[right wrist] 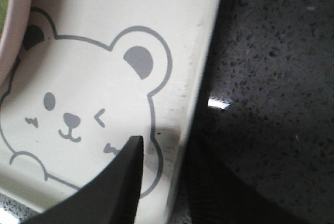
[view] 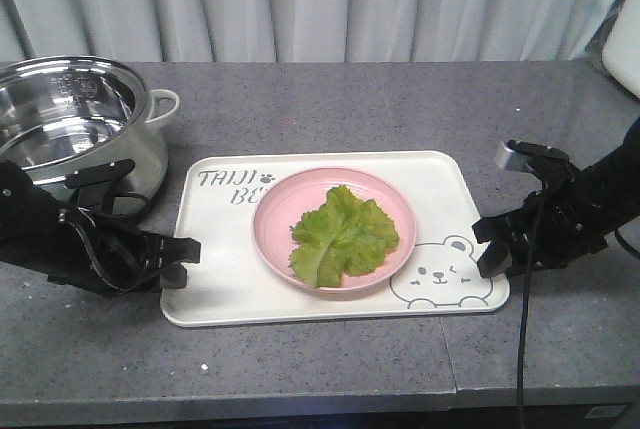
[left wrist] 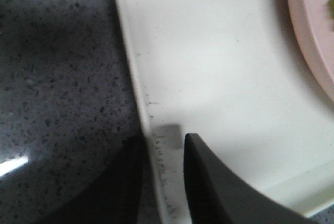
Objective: Transfer vegetables to tray and serve
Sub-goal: 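Close both grippers on the tray edges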
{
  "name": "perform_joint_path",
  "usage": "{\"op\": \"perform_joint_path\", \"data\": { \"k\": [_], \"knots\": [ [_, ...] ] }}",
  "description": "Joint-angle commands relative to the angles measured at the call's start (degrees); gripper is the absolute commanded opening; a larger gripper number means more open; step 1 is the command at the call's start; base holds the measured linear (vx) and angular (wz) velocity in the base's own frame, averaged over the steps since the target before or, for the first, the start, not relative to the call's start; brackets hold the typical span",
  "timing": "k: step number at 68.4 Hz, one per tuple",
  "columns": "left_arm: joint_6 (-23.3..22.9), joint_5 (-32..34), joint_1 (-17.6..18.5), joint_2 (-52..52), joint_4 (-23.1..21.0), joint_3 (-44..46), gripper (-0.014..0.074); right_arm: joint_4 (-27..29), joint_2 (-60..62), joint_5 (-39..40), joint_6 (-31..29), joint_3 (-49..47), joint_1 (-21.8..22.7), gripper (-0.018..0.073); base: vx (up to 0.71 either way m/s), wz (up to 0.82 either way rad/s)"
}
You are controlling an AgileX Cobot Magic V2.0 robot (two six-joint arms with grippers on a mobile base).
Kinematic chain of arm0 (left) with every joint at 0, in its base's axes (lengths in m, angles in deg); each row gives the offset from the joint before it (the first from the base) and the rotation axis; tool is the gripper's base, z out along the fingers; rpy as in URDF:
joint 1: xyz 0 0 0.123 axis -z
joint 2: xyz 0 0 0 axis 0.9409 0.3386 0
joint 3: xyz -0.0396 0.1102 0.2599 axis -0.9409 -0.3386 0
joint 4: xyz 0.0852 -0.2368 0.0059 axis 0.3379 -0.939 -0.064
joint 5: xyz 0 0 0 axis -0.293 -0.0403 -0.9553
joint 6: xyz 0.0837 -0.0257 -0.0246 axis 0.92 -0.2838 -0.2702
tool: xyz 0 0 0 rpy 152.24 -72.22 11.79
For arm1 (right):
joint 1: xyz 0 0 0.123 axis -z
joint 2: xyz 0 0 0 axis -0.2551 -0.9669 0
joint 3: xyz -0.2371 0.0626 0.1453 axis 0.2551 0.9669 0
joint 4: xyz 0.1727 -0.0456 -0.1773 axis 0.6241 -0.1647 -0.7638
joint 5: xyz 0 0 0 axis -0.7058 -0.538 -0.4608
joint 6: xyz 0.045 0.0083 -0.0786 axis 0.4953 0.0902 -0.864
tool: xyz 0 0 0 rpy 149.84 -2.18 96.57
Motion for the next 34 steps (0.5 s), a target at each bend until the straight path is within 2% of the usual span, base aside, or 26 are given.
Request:
{"op": "perform_joint_path", "data": {
  "k": [1, 15, 20, 34],
  "knots": [
    [-0.2, -0.9, 0.1, -1.0, -0.6, 0.9, 0.0109, 0.2, 1.3, -0.5, -0.2, -0.9, 0.1, 0.0135, 0.0, 0.0],
    [-0.2, -0.9, 0.1, -1.0, -0.6, 0.9, -0.0008, 0.2, 1.3, -0.3, -0.2, -0.9, 0.1, 0.0011, 0.0, 0.0],
    [-0.2, -0.9, 0.1, -1.0, -0.6, 0.9, -0.0008, 0.2, 1.3, -0.2, -0.2, -0.9, 0.1, -0.0013, 0.0, 0.0],
    [-0.1, -1.1, 0.1, -1.5, -0.6, 0.9, -0.0006, 0.2, 1.3, -0.5, -0.2, -0.9, 0.1, -0.0008, 0.0, 0.0]
  ]
}}
